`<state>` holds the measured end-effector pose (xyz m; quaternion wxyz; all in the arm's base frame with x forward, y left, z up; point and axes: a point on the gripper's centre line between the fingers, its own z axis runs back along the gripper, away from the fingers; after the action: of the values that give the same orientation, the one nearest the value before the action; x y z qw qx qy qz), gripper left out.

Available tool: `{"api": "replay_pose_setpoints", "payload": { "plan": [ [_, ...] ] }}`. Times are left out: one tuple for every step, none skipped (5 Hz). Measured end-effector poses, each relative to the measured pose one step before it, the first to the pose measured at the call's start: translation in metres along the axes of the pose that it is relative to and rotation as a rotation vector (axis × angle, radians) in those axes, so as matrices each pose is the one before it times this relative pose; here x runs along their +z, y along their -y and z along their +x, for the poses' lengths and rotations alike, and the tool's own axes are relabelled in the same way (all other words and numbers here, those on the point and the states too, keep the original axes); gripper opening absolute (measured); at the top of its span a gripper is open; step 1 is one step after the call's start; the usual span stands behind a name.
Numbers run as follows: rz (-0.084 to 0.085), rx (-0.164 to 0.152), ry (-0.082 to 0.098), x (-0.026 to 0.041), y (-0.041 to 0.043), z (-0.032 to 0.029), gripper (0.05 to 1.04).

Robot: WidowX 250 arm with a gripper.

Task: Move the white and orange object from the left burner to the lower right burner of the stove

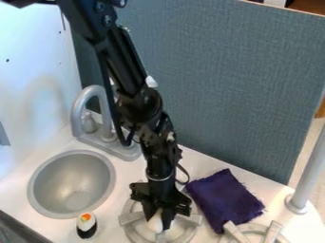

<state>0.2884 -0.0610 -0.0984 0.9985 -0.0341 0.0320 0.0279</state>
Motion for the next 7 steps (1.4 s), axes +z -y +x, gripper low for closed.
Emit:
{"api": "replay_pose_setpoints", "payload": {
  "plan": [
    [-0.0022, -0.0249, 0.0349, 0.02424, 0.00527, -0.00641, 0.33],
    [0.0086, -0.0975, 0.0236, 0.01832, 0.02568, -0.00244, 0.329],
    [0.0083, -0.1086, 0.0055, 0.00564, 0.03286, 0.00258, 0.329],
    [-0.0113, -0.0943, -0.0071, 0.00038, 0.0279, 0.01383, 0.329],
    [-0.0199, -0.1019, -0.0404, -0.01362, 0.02703, 0.00265, 0.329],
    [-0.0168, -0.0489, -0.0292, -0.0082, 0.01801, 0.00198, 0.329],
    [-0.0133, -0.0189, -0.0336, -0.01225, 0.01085, 0.0, 0.329]
  ]
}}
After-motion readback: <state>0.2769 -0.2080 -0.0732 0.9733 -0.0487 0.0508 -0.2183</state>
